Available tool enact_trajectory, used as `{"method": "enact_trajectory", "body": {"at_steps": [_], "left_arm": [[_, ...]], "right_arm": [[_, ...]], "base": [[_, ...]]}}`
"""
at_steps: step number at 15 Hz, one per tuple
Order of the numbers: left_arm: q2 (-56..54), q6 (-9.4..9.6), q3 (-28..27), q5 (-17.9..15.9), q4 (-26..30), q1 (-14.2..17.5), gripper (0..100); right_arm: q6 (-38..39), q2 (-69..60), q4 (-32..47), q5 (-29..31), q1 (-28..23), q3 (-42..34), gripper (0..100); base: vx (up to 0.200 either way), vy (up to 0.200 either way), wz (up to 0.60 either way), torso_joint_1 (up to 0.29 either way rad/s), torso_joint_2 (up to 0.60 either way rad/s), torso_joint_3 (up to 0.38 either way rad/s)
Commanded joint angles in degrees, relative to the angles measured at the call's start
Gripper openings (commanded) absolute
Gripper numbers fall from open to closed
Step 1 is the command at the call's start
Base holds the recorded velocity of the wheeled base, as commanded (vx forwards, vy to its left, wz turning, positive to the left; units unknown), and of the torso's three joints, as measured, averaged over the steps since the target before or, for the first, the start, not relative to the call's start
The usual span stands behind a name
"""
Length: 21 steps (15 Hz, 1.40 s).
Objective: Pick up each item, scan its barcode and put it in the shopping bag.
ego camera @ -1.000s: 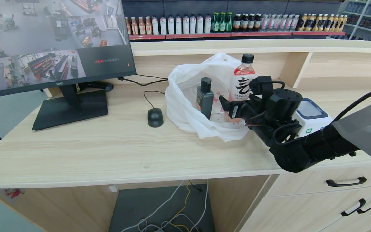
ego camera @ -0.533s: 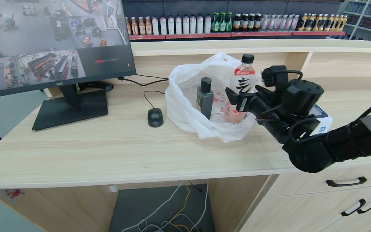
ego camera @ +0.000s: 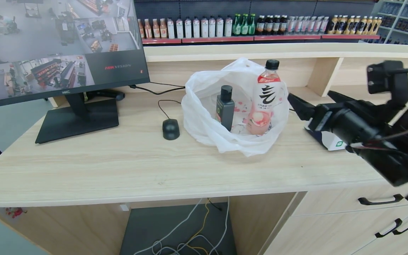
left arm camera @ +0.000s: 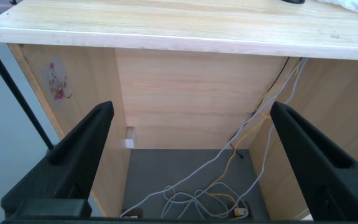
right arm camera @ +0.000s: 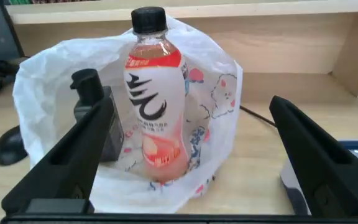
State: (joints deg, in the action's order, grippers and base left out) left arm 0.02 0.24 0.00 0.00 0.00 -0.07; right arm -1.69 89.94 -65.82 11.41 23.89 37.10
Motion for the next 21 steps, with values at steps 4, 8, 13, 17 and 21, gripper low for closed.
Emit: {"method": "enact_trajectory", "body": {"at_steps": [4,8,13,17,21], "left_arm": [[-0.02,0.02,0.0,0.0,0.0,-0.01,100],[-0.02,0.2,0.0,0.0,0.0,-0.01,100],[-0.02,0.11,0.0,0.0,0.0,-0.01,100],[-0.02,0.02,0.0,0.0,0.0,-0.01,100],[-0.02,0.02,0.0,0.0,0.0,-0.01,100]], "right_arm": [[0.2,-35.63,2.18,-0.16,0.1,-34.55,100],[0.99,-55.05,26.79,-0.69,1.07,-37.01,100],[0.11,-82.82,63.71,-1.65,2.65,-36.57,100],[2.57,-78.08,64.41,1.07,-11.06,-36.3,100],[1.43,-81.07,64.32,1.07,-21.52,-36.3,100]], "base": [[0.0,0.0,0.0,0.0,0.0,0.0],[0.0,0.0,0.0,0.0,0.0,0.0],[0.0,0.0,0.0,0.0,0.0,0.0],[0.0,0.0,0.0,0.0,0.0,0.0],[0.0,0.0,0.0,0.0,0.0,0.0]]}}
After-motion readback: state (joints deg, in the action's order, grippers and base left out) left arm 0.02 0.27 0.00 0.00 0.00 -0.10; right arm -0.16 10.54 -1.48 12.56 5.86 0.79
